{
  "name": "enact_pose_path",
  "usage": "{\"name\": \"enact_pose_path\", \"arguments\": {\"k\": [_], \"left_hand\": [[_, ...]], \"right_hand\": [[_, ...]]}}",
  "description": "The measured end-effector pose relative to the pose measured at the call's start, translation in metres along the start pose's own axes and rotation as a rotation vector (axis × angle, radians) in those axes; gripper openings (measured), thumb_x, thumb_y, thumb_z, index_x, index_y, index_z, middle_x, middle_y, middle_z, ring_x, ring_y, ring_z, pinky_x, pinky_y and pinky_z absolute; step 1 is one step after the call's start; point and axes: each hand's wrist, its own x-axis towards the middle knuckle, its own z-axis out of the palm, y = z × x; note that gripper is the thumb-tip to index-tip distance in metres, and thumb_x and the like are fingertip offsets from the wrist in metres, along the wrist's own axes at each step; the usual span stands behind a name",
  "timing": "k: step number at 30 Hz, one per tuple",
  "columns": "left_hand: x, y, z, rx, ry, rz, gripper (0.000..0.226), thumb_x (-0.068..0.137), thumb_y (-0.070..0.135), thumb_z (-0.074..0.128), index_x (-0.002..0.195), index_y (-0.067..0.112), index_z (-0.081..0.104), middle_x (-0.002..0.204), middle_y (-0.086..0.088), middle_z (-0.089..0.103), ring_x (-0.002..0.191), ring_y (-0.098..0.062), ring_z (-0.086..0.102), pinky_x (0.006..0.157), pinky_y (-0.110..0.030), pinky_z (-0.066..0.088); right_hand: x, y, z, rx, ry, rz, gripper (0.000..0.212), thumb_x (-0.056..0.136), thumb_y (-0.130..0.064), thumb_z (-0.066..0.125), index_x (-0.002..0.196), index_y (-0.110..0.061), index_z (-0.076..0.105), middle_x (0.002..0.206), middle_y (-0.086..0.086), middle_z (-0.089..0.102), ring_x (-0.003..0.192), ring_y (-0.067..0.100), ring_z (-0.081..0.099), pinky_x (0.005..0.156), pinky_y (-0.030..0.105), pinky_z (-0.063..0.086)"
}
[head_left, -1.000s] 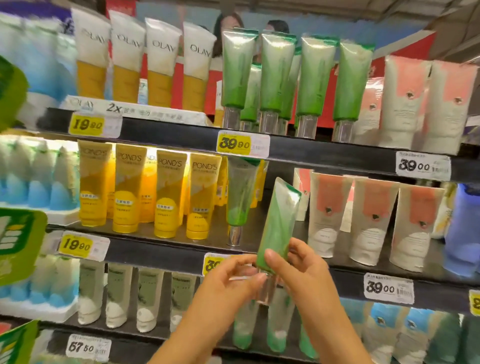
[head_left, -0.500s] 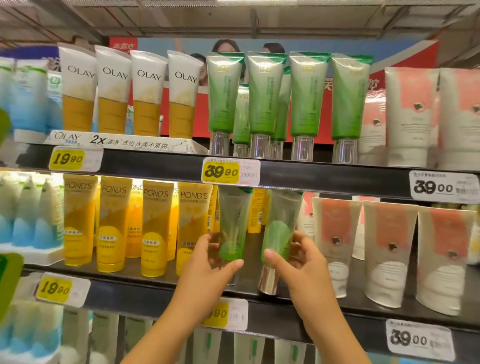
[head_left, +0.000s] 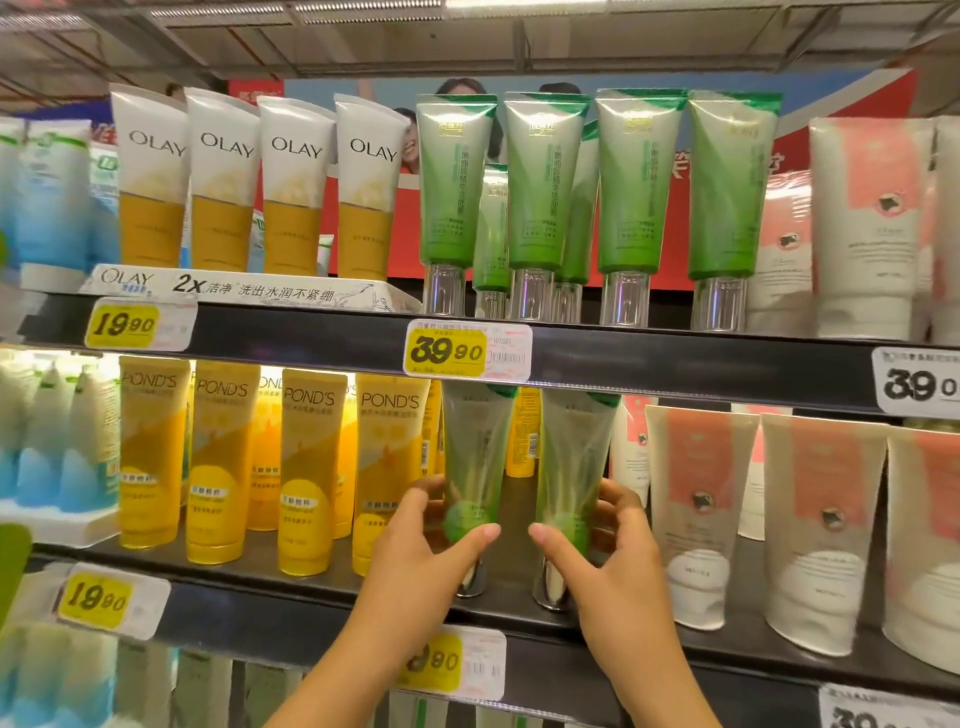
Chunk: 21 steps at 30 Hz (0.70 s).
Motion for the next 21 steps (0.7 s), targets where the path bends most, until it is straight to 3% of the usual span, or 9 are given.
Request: {"name": "enact_pose_path", "arguments": {"k": [6, 9, 11, 14, 17, 21], "left_hand": [[-0.004, 0.005, -0.002, 0.016, 0.017, 0.013, 0.035, 0.076, 0.029, 0.074, 0.095, 0.042, 0.047, 0.096, 0.020, 0.061, 0.081, 0.000, 0.063, 0.059, -0.007, 0.045], [-0.010, 0.009, -0.004, 0.001, 0.007, 0.015, 0.042, 0.076, 0.027, 0.074, 0.105, 0.039, 0.047, 0.096, 0.022, 0.060, 0.076, 0.012, 0.061, 0.056, -0.001, 0.043], [-0.013, 0.012, -0.006, -0.022, 0.003, 0.008, 0.038, 0.076, 0.024, 0.074, 0.096, 0.041, 0.047, 0.093, 0.023, 0.058, 0.072, 0.021, 0.057, 0.054, 0.000, 0.043], [-0.019, 0.017, -0.010, -0.036, -0.010, -0.010, 0.035, 0.075, 0.024, 0.075, 0.089, 0.041, 0.049, 0.091, 0.018, 0.063, 0.072, 0.013, 0.062, 0.055, -0.005, 0.046], [-0.025, 0.022, -0.015, -0.066, -0.004, -0.019, 0.033, 0.074, 0.022, 0.076, 0.088, 0.039, 0.052, 0.088, 0.017, 0.065, 0.070, 0.010, 0.064, 0.054, -0.007, 0.047], [-0.035, 0.029, -0.019, -0.096, -0.039, -0.037, 0.032, 0.074, 0.023, 0.075, 0.097, 0.035, 0.056, 0.093, 0.011, 0.069, 0.073, 0.006, 0.066, 0.058, -0.013, 0.052]], "right_hand": [[-0.002, -0.004, 0.003, -0.070, -0.021, -0.038, 0.044, 0.075, -0.021, 0.077, 0.096, -0.040, 0.042, 0.096, -0.020, 0.056, 0.085, -0.023, 0.051, 0.065, -0.001, 0.041], [-0.003, -0.004, 0.002, -0.098, -0.027, -0.043, 0.044, 0.076, -0.024, 0.076, 0.098, -0.041, 0.041, 0.100, -0.020, 0.055, 0.088, -0.017, 0.053, 0.066, 0.002, 0.042], [-0.004, -0.004, 0.001, -0.122, -0.030, -0.045, 0.044, 0.076, -0.028, 0.075, 0.100, -0.041, 0.040, 0.104, -0.018, 0.054, 0.090, -0.012, 0.052, 0.066, 0.003, 0.042], [-0.005, -0.003, 0.001, -0.143, -0.031, -0.043, 0.046, 0.077, -0.032, 0.074, 0.106, -0.038, 0.039, 0.111, -0.009, 0.055, 0.096, -0.002, 0.053, 0.073, 0.010, 0.042], [-0.005, -0.004, 0.003, -0.142, -0.030, -0.029, 0.047, 0.078, -0.032, 0.073, 0.110, -0.033, 0.040, 0.115, -0.004, 0.055, 0.103, 0.010, 0.054, 0.085, 0.024, 0.046], [-0.006, -0.006, 0.003, -0.136, -0.028, -0.021, 0.047, 0.078, -0.032, 0.073, 0.111, -0.032, 0.040, 0.115, -0.002, 0.055, 0.104, 0.013, 0.054, 0.089, 0.030, 0.048]]}}
